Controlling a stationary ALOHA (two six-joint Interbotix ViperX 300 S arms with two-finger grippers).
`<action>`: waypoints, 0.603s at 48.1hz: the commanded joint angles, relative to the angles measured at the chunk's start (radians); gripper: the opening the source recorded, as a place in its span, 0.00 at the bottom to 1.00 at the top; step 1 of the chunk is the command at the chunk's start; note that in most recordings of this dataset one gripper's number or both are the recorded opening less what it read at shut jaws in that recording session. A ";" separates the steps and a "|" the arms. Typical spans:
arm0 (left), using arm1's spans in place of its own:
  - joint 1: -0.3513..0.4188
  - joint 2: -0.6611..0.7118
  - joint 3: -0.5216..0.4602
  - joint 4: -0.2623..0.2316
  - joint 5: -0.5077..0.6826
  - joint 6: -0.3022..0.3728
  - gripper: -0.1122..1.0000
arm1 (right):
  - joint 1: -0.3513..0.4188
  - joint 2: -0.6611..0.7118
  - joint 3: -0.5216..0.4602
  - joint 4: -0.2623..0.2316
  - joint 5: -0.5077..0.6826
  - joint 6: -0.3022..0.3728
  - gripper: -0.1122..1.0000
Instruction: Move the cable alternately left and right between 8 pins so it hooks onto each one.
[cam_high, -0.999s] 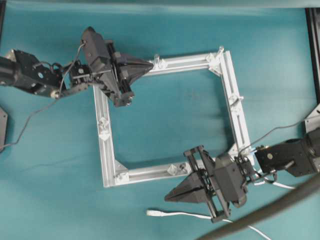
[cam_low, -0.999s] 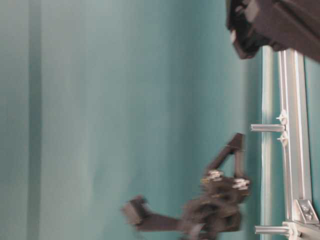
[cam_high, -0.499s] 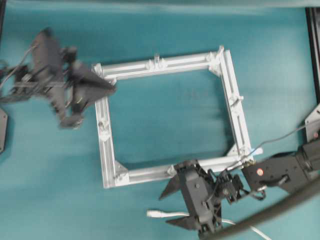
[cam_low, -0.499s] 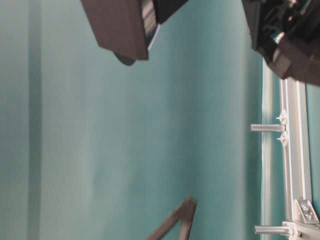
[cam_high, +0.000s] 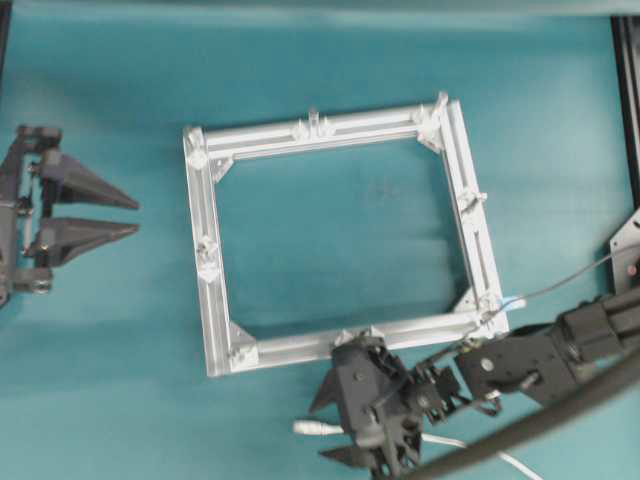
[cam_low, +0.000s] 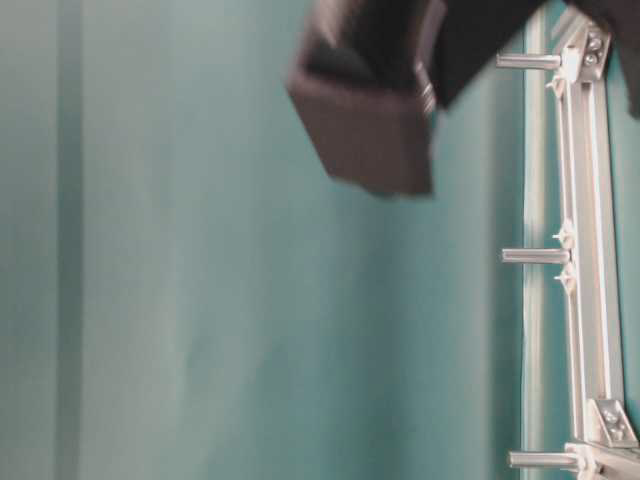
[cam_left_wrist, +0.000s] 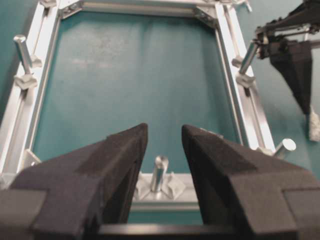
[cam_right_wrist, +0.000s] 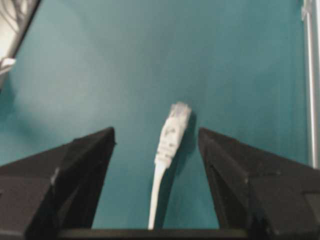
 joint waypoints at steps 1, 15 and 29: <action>-0.005 -0.040 0.008 0.003 0.006 0.002 0.52 | -0.003 0.000 -0.051 0.000 0.034 0.002 0.73; -0.005 -0.112 0.028 0.003 0.075 0.005 0.52 | -0.003 0.029 -0.106 0.000 0.164 0.018 0.72; -0.005 -0.123 0.051 0.008 0.115 0.009 0.52 | -0.003 0.034 -0.114 -0.009 0.236 0.061 0.45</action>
